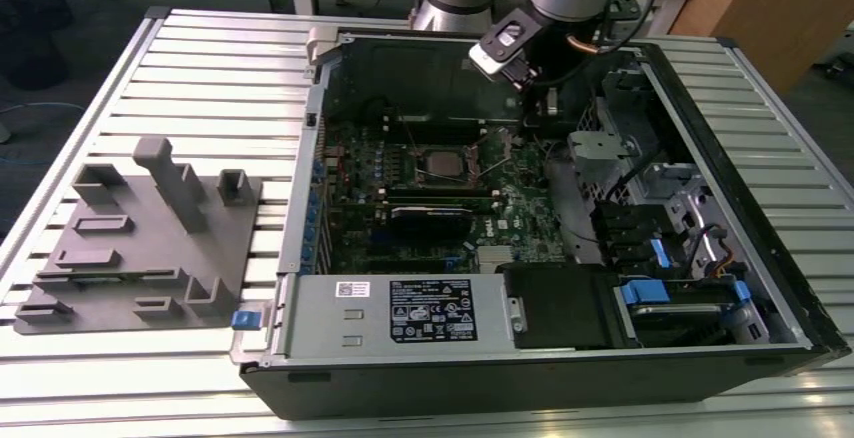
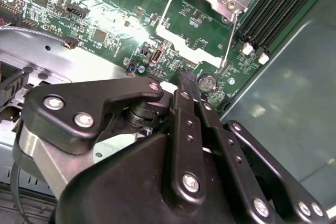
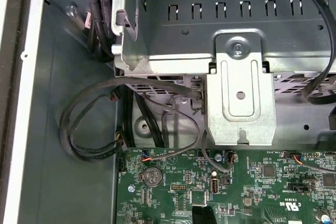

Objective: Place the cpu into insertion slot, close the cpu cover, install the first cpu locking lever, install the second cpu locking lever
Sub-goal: 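Close the cpu cover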

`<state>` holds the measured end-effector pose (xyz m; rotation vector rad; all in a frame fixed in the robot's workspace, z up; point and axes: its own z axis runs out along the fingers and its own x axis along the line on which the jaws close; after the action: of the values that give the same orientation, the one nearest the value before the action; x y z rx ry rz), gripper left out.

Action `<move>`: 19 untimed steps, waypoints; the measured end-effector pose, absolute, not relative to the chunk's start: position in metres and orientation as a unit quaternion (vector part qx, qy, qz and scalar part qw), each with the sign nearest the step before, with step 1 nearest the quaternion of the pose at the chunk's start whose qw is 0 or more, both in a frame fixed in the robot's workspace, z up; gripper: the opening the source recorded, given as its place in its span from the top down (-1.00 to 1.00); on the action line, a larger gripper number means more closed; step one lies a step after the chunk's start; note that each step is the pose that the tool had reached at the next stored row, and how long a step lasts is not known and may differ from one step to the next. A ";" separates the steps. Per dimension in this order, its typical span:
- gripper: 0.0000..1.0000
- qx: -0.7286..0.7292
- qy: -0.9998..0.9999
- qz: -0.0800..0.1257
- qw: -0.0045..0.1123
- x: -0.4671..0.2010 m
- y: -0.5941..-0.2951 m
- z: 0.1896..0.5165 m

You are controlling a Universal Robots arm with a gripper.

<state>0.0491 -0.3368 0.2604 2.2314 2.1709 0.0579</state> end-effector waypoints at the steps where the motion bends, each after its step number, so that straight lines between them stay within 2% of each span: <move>1: 0.79 0.717 0.697 0.018 0.014 0.049 -0.337 0.259; 19: 0.79 0.717 0.697 0.010 0.015 0.053 -0.337 0.240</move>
<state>0.0527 -0.3368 0.2403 2.2303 2.1704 0.0301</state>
